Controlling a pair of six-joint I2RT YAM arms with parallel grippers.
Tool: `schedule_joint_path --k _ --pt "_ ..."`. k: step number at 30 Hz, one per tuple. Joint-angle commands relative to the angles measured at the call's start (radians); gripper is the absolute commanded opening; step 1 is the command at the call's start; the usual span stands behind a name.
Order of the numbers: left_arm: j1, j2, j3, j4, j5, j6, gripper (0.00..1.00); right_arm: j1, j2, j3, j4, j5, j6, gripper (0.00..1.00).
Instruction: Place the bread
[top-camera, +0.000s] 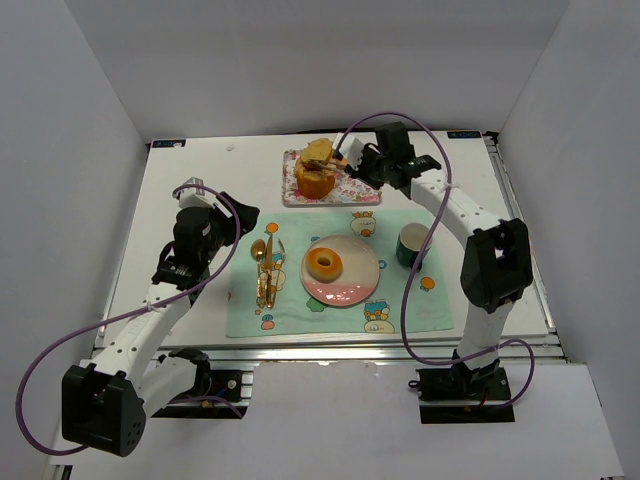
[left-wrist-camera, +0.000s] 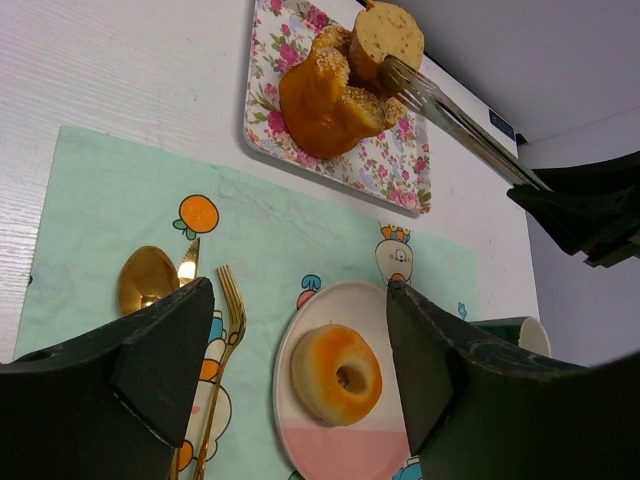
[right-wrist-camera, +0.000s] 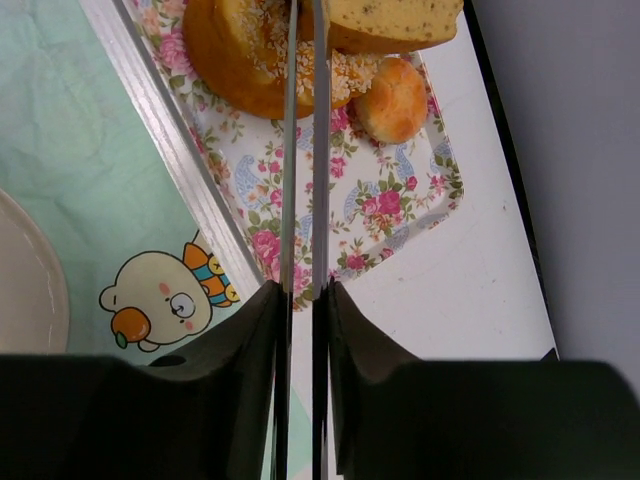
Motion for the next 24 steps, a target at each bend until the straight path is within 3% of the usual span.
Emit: schedule_joint_path --k 1,8,13,20,24 --pt "0.004 -0.012 0.016 0.001 -0.007 0.007 0.79 0.007 -0.039 -0.011 0.077 0.035 -0.017 0.26" --pt "0.004 -0.017 0.019 0.001 -0.009 0.009 0.79 0.008 -0.073 -0.009 0.069 0.005 0.011 0.09" --pt "0.004 -0.026 0.022 -0.004 -0.013 0.009 0.79 0.005 -0.171 -0.035 0.063 -0.062 0.046 0.03" --pt "0.002 -0.038 0.023 -0.010 -0.021 0.012 0.79 -0.016 -0.385 -0.190 -0.036 -0.218 0.045 0.00" --pt "0.002 -0.043 0.019 -0.010 -0.023 0.011 0.79 -0.038 -0.595 -0.393 -0.122 -0.356 0.016 0.00"
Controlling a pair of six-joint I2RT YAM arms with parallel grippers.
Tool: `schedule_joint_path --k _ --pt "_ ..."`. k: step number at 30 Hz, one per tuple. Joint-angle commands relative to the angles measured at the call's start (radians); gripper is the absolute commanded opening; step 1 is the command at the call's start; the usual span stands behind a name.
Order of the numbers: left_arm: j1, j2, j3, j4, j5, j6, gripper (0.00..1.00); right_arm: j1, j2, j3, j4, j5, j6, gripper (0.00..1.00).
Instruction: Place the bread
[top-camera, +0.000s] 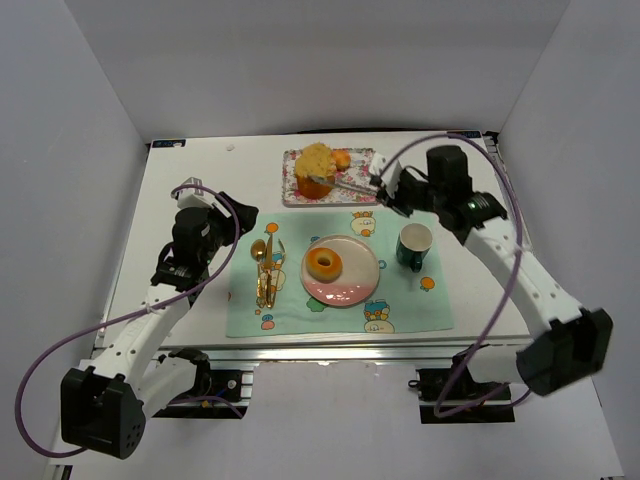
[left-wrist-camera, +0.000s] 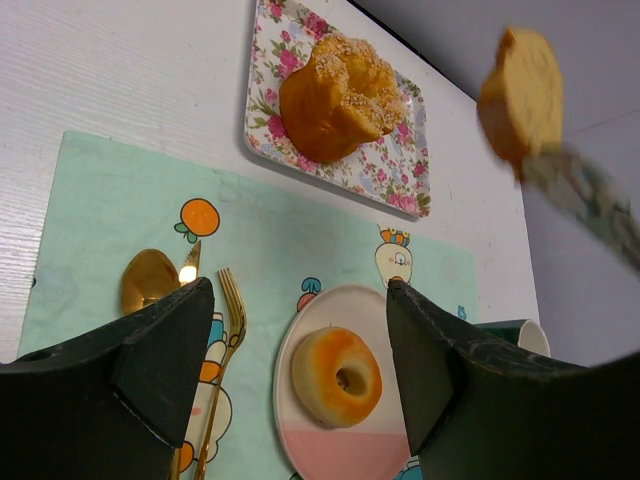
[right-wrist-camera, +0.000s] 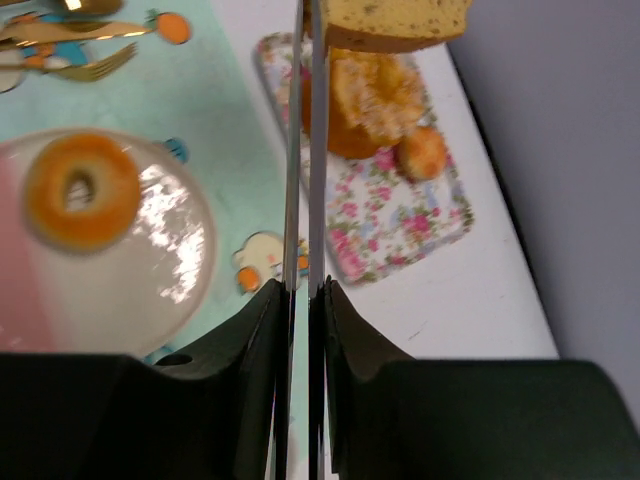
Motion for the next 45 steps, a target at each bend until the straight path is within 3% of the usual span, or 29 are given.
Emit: schedule_joint_path --k 1,11,22,25,28,29,32,45 --pt "0.004 -0.035 0.017 -0.005 -0.015 0.008 0.79 -0.017 -0.152 -0.144 -0.095 -0.156 -0.020 0.00" --pt "0.005 -0.021 0.013 0.003 0.010 0.003 0.79 -0.031 -0.479 -0.455 -0.174 -0.177 0.137 0.00" --pt "0.004 -0.018 0.009 0.003 0.025 -0.001 0.79 -0.029 -0.514 -0.598 -0.127 -0.083 0.132 0.01" --pt "0.004 -0.023 0.006 0.003 0.025 -0.003 0.79 -0.031 -0.505 -0.617 -0.122 -0.090 0.131 0.05" --pt "0.004 -0.032 0.005 0.000 0.025 -0.001 0.79 -0.031 -0.507 -0.620 -0.131 -0.097 0.131 0.16" --pt "0.005 -0.035 0.003 -0.002 0.023 -0.003 0.79 -0.031 -0.508 -0.618 -0.135 -0.101 0.131 0.26" --pt "0.005 -0.041 -0.003 -0.002 0.020 -0.004 0.79 -0.029 -0.514 -0.614 -0.153 -0.116 0.132 0.36" --pt "0.004 -0.039 0.002 0.003 0.023 -0.007 0.79 -0.031 -0.551 -0.551 -0.131 -0.161 0.183 0.43"
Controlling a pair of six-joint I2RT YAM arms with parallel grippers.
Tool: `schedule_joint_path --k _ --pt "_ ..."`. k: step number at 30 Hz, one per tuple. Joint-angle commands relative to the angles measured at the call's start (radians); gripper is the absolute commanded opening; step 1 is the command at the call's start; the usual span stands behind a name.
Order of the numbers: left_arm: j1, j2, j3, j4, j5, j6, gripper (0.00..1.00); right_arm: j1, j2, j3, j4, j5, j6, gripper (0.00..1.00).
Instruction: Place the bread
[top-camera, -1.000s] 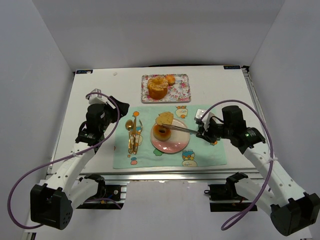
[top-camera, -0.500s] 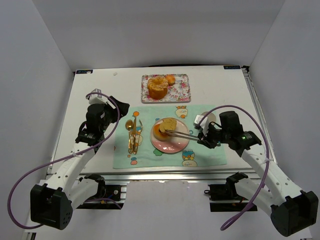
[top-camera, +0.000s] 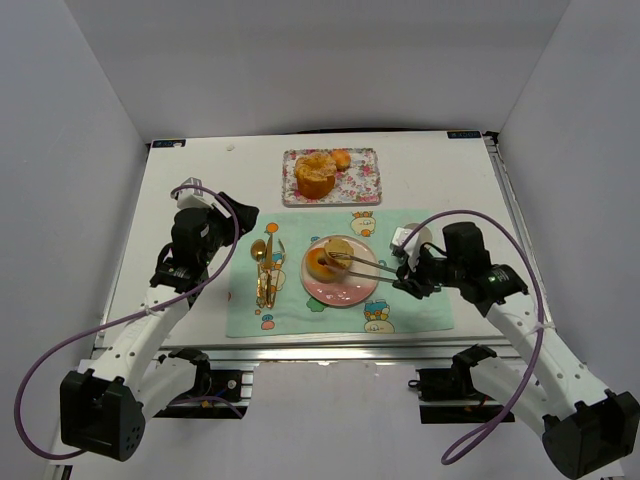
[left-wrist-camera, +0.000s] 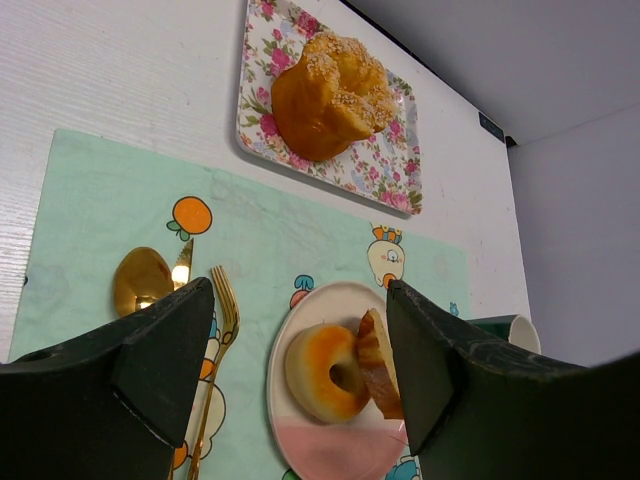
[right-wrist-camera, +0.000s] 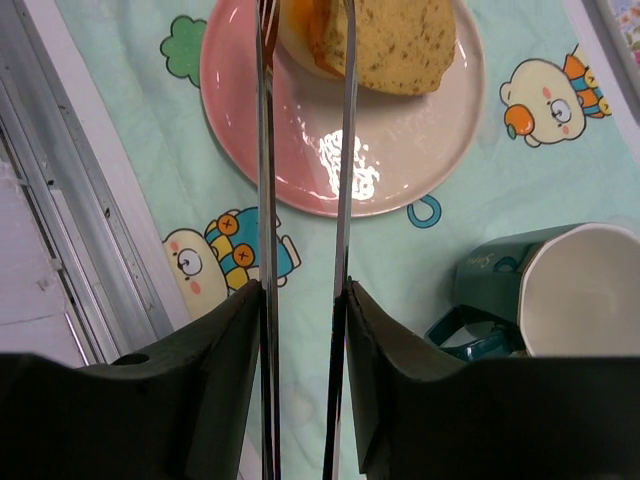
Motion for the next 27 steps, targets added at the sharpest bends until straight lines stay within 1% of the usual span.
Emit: schedule_joint_path --k 1,8,12,15,17,19,20,21,22,23,24,25,26,27 --pt "0.005 -0.025 0.002 0.008 0.012 0.000 0.79 -0.005 -0.020 0.068 0.045 -0.045 0.027 0.43" --pt "0.005 -0.035 0.001 0.005 0.009 -0.001 0.79 -0.006 -0.005 0.139 0.068 -0.090 0.066 0.42" --pt "0.005 -0.038 0.001 0.000 0.007 -0.001 0.79 -0.006 0.028 0.197 0.115 -0.075 0.139 0.40" --pt "0.004 -0.041 0.002 -0.001 0.007 -0.003 0.79 -0.008 0.069 0.243 0.155 -0.016 0.193 0.36" --pt "0.005 -0.041 0.001 -0.003 0.009 -0.003 0.78 -0.015 0.098 0.259 0.180 0.028 0.248 0.31" --pt "0.004 -0.041 0.002 -0.003 0.010 -0.003 0.76 -0.043 0.129 0.277 0.221 0.057 0.298 0.24" --pt "0.004 -0.040 0.002 -0.001 0.013 -0.003 0.75 -0.055 0.140 0.282 0.234 0.060 0.315 0.23" --pt "0.005 -0.040 0.002 0.000 0.013 -0.003 0.70 -0.092 0.150 0.288 0.243 0.065 0.335 0.20" --pt "0.004 -0.040 0.002 -0.001 0.013 -0.003 0.64 -0.118 0.176 0.298 0.264 0.059 0.372 0.15" --pt "0.004 -0.040 0.002 0.002 0.013 -0.003 0.56 -0.142 0.190 0.306 0.272 0.053 0.391 0.13" --pt "0.004 -0.038 0.002 0.003 0.013 -0.001 0.46 -0.202 0.207 0.312 0.280 0.045 0.411 0.09" --pt "0.005 -0.038 0.001 0.003 0.013 -0.001 0.25 -0.234 0.241 0.318 0.289 0.033 0.432 0.04" --pt "0.004 -0.034 0.002 0.002 0.013 -0.001 0.16 -0.265 0.258 0.328 0.309 0.031 0.467 0.02" --pt "0.005 -0.032 0.001 0.005 0.036 -0.001 0.09 -0.323 0.276 0.329 0.323 0.039 0.486 0.00"
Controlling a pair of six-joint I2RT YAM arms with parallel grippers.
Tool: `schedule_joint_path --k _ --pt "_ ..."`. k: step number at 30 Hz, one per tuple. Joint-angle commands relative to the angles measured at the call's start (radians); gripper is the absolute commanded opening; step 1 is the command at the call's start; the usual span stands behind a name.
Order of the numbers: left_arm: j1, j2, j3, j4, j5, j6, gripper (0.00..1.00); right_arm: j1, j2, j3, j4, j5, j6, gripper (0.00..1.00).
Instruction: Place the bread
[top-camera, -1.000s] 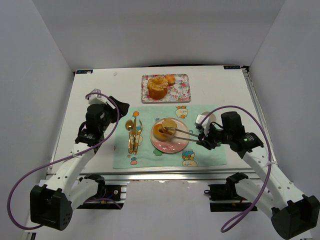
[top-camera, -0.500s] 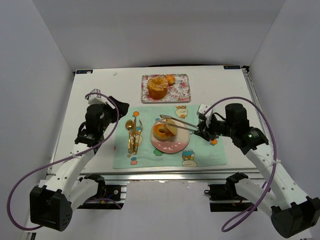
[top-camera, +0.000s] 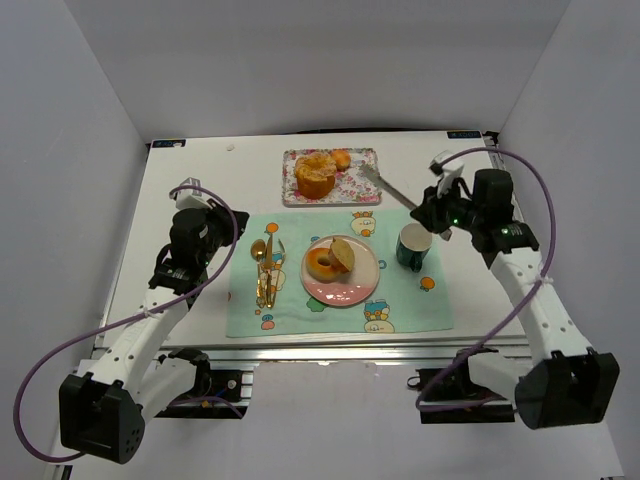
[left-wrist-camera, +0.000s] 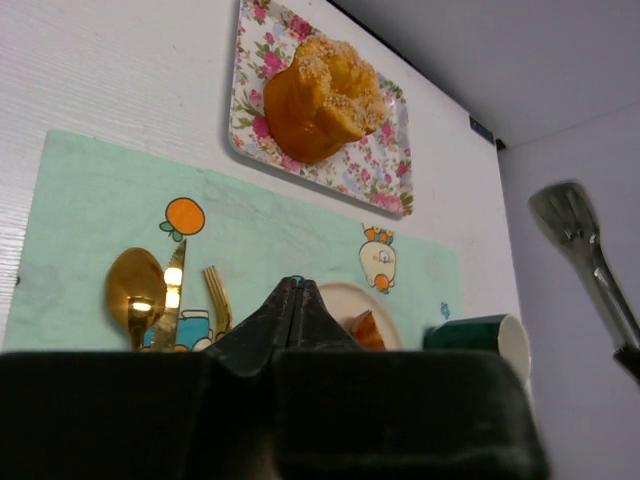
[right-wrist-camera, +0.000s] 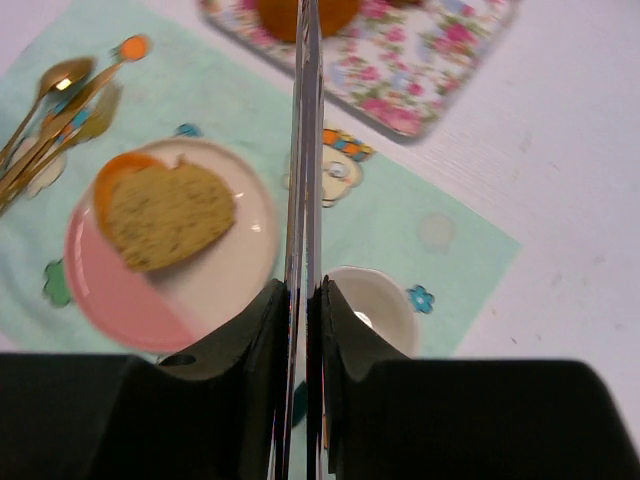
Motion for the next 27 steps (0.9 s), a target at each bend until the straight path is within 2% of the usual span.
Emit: schedule_joint_path --k 1,6,10,14,17,18,19,21,22,25,27 --pt "0.004 -0.016 -0.002 0.010 0.041 0.007 0.03 -0.123 0.069 0.046 0.117 0.039 0.131 0.00" --pt "0.005 -0.010 -0.004 0.010 0.053 0.007 0.00 -0.251 0.206 -0.052 0.305 0.206 0.174 0.00" --pt "0.004 -0.005 0.004 0.005 0.052 0.014 0.01 -0.295 0.349 -0.057 0.334 0.320 0.172 0.00" --pt "0.004 0.001 0.008 0.004 0.049 0.013 0.08 -0.346 0.468 -0.070 0.387 0.345 0.163 0.00" --pt "0.005 0.013 0.017 0.007 0.049 0.011 0.16 -0.373 0.544 -0.070 0.384 0.334 0.111 0.00" --pt "0.004 0.016 0.025 0.005 0.046 0.011 0.20 -0.389 0.554 -0.069 0.375 0.319 0.099 0.03" --pt "0.004 0.019 0.027 0.005 0.044 0.011 0.30 -0.393 0.571 -0.069 0.363 0.297 0.083 0.15" --pt "0.004 0.022 0.028 0.005 0.035 0.011 0.42 -0.398 0.591 -0.070 0.314 0.285 0.030 0.30" --pt "0.005 0.024 0.028 0.007 0.034 0.010 0.52 -0.400 0.597 -0.069 0.297 0.283 0.016 0.39" --pt "0.004 0.033 0.031 0.008 0.033 0.005 0.65 -0.415 0.614 -0.054 0.232 0.276 -0.001 0.49" --pt "0.004 0.041 0.036 0.008 0.035 0.008 0.68 -0.433 0.599 -0.057 0.216 0.268 -0.001 0.56"
